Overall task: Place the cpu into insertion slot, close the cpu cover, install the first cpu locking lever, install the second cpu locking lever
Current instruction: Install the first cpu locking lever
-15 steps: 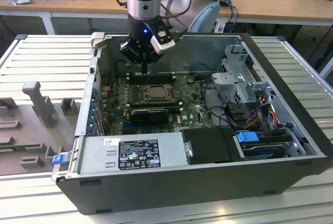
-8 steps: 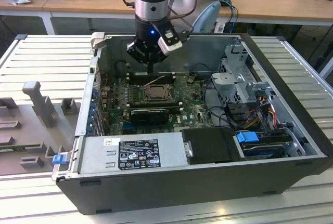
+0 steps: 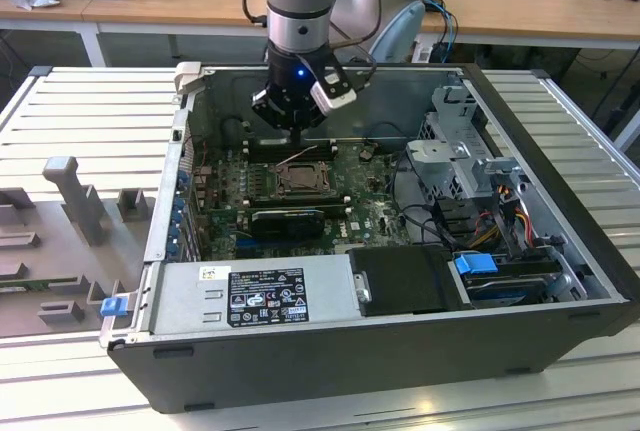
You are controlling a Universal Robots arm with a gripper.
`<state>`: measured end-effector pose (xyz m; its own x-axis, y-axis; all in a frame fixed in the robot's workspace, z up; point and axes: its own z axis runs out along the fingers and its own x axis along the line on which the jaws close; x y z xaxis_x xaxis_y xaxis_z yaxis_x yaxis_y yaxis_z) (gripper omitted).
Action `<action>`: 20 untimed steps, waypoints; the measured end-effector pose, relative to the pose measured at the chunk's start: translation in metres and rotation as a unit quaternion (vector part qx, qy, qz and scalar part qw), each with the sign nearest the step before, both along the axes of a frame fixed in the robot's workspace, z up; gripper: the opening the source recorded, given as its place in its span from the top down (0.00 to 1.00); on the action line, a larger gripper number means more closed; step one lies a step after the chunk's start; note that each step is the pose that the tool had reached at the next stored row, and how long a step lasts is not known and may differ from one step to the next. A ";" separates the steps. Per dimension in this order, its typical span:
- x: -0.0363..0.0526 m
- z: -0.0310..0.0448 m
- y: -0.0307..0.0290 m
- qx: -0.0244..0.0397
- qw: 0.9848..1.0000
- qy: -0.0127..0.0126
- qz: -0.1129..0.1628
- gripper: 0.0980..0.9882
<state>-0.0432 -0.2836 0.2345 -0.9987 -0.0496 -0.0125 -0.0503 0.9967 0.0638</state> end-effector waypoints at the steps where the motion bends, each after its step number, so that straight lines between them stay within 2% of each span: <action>1: 0.0002 -0.0012 0.0004 0.000 1.000 0.000 0.005 0.99; 3: 0.0015 -0.0048 0.0016 0.000 1.000 -0.001 0.016 0.99; 7: 0.0071 -0.0094 0.0057 0.000 1.000 -0.001 0.018 0.99; 11: 0.0102 -0.0121 0.0057 -0.002 1.000 -0.001 0.018 0.99; 14: 0.0108 -0.0150 0.0055 -0.003 1.000 -0.003 0.015 0.99; 20: 0.0143 -0.0166 0.0036 -0.003 1.000 -0.003 0.014 0.99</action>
